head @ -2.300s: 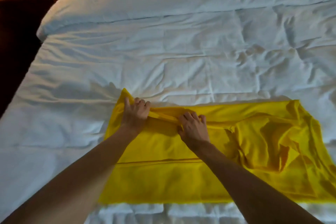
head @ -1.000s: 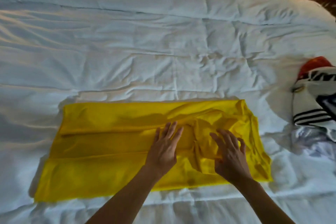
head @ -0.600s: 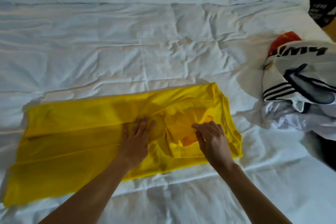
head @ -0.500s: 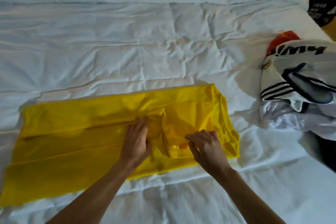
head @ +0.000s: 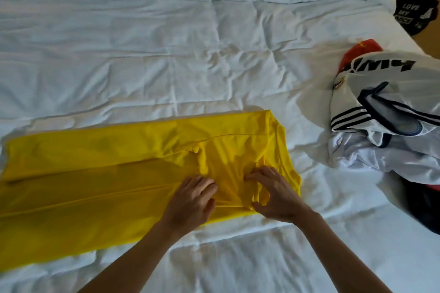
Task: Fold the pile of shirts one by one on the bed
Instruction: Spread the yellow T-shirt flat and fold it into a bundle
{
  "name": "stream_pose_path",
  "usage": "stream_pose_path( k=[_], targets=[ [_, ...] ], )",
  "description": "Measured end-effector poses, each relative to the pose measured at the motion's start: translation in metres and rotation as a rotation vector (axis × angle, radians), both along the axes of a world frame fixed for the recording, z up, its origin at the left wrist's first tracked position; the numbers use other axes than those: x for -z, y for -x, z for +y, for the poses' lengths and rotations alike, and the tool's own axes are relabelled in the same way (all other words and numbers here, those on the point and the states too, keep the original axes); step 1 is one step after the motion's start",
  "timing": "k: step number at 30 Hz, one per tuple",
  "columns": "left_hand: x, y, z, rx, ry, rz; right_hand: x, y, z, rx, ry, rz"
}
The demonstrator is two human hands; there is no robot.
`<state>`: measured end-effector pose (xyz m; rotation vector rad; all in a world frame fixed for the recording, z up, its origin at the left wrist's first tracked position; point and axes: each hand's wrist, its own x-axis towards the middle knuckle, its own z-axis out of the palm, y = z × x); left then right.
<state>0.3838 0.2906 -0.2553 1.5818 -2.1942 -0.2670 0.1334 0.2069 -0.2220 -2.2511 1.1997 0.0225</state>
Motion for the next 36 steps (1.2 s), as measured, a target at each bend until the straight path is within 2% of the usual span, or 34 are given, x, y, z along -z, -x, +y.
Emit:
stream_pose_path(
  k=[3, 5, 9, 12, 16, 19, 21, 23, 28, 31, 34, 36],
  targets=[
    [0.005, -0.004, -0.004, -0.050, -0.030, 0.127, 0.003, 0.003, 0.001, 0.005, -0.046, 0.023],
    [0.000, -0.001, -0.011, -0.061, -0.067, 0.212, 0.004, 0.000, 0.003, 0.001, 0.015, 0.005],
    [-0.012, 0.000, -0.022, -0.115, -0.066, 0.308, 0.004, 0.000, -0.007, 0.126, 0.119, -0.225],
    [-0.021, 0.000, -0.031, -0.200, -0.079, 0.418, -0.021, -0.004, -0.029, 0.227, 0.111, -0.267],
    [-0.028, 0.001, -0.043, -0.512, -0.188, 0.722, -0.058, -0.041, -0.085, 0.343, 0.007, -0.200],
    [-0.023, -0.004, -0.051, -0.709, -0.293, 0.837, -0.066, -0.089, -0.118, 0.354, -0.114, -0.311],
    [-0.024, -0.005, -0.052, -0.805, -0.348, 0.864, -0.053, -0.109, -0.126, 0.341, -0.219, -0.328],
    [-0.029, -0.004, -0.054, -0.851, -0.381, 0.864, -0.038, -0.110, -0.127, 0.303, -0.248, -0.202],
    [-0.025, -0.008, -0.075, -0.830, -0.507, 0.581, -0.020, -0.078, -0.132, 0.310, -0.141, -0.011],
    [-0.027, -0.009, -0.084, -0.826, -0.424, 0.543, -0.015, -0.069, -0.137, 0.248, -0.080, 0.100],
    [-0.030, -0.016, -0.085, -0.822, -0.273, 0.641, -0.012, -0.069, -0.139, 0.246, -0.031, 0.049],
    [-0.019, -0.023, -0.083, -0.872, -0.297, 0.653, -0.010, -0.071, -0.140, 0.249, -0.010, 0.006]
  ],
)
